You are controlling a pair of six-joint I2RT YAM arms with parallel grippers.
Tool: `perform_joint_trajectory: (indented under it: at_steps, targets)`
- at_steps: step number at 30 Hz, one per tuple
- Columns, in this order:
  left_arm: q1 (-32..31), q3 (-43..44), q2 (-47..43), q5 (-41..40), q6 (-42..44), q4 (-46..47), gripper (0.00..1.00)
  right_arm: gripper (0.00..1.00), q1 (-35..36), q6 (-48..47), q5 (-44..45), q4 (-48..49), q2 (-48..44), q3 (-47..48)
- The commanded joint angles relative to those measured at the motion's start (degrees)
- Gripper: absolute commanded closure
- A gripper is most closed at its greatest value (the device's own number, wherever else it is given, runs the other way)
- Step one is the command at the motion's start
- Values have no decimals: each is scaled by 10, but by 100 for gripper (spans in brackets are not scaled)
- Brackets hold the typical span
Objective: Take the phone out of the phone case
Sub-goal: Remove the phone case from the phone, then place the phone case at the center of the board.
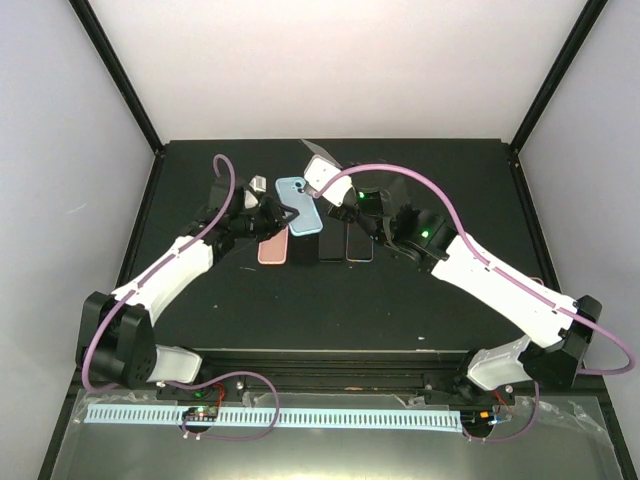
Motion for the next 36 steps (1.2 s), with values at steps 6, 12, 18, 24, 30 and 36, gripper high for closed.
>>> perform_joint_trajectory:
  at_steps: [6, 12, 18, 24, 30, 36]
  targets:
    - [15, 55, -11, -8, 187, -54, 99, 99, -12, 17, 0, -2, -23, 8]
    - [57, 86, -14, 38, 336, -139, 98, 99, -19, 15, 1, -7, -44, -28]
    - [116, 107, -3, 88, 456, -227, 98, 99, -24, 12, 9, -5, -60, -52]
    - [180, 114, 18, 84, 539, -297, 98, 99, -26, 10, 9, -5, -66, -67]
    - [237, 121, 56, 93, 615, -341, 98, 99, -26, 16, 6, -7, -67, -70]
    - [280, 158, 145, 108, 671, -408, 98, 99, -26, 18, 3, -8, -69, -75]
